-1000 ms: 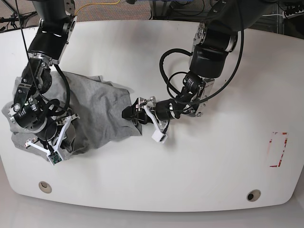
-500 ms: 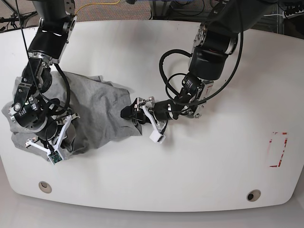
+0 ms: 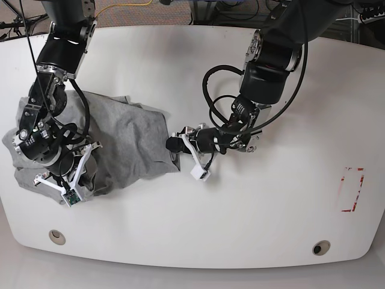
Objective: Fold the T-shirt properly
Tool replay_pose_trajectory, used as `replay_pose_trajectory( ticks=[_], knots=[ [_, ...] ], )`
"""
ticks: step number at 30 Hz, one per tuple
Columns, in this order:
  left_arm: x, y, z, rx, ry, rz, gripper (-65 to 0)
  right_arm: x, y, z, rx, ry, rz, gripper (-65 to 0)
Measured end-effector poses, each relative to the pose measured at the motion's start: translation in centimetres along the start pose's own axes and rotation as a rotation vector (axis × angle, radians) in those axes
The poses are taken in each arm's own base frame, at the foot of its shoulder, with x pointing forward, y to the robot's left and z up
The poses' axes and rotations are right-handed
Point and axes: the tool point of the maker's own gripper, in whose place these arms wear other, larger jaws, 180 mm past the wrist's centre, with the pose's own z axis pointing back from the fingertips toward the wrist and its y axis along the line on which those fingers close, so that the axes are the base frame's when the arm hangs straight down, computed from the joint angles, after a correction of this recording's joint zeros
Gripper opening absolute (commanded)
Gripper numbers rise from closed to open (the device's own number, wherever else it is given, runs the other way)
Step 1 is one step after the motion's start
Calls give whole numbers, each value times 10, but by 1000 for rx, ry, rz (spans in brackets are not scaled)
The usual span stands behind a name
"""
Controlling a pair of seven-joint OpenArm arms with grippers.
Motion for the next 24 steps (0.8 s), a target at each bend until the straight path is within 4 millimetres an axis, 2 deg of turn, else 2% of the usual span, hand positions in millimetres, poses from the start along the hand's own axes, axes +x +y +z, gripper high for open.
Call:
replay_pose_trajectory(
  ticks=[9,18,24],
  knots=[
    [-7,-2,7,4,10,-39,-650,0,0,0,1,-1,-1,-649],
    [2,14,27,50,-14,-74,-650,-1,-1,1,-2,0,-5,-647],
    [7,6,18,36,-22,-52,-647,-1,0,0,-1,2,-2,-647]
  ],
)
